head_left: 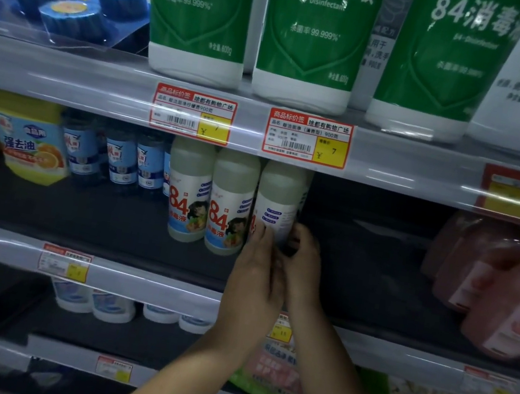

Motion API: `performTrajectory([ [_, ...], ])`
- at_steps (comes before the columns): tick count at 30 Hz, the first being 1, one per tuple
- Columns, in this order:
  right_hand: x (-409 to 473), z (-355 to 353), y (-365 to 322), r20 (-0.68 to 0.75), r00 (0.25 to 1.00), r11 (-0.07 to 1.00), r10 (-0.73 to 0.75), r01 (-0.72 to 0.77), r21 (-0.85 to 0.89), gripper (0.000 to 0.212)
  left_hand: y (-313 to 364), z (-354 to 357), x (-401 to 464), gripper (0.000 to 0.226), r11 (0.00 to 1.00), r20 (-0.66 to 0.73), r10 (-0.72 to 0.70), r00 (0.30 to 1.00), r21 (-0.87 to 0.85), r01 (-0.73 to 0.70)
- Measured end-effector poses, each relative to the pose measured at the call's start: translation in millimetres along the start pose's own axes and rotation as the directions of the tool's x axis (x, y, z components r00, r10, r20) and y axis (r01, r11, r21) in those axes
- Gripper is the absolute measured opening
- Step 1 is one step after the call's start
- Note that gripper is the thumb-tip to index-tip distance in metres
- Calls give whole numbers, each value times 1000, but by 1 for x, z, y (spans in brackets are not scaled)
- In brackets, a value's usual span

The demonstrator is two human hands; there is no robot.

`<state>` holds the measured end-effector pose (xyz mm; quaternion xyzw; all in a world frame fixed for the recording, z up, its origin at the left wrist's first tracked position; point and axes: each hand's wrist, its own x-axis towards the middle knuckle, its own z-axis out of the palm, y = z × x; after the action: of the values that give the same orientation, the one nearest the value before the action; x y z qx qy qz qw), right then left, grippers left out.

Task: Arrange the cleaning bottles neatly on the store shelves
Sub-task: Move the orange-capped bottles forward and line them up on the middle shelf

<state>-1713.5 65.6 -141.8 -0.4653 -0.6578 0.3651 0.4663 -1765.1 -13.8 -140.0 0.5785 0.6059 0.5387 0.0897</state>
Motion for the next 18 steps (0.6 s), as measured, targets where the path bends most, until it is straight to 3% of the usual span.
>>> performTrajectory([
  [9, -9, -4, -6, -16, 998, 996, -60, 61, 66, 38, -9, -9, 2, 52, 998, -39, -11, 999, -57, 8],
  [13, -5, 0, -2, -31, 999, 998, -40, 41, 38, 38, -9, -5, 1, 58, 995, 22, -56, 998, -88, 57],
  [18, -6, -1, -5, 6, 1000, 997, -19, 19, 74, 36, -6, 1, -6, 57, 996, -5, -42, 999, -79, 41],
])
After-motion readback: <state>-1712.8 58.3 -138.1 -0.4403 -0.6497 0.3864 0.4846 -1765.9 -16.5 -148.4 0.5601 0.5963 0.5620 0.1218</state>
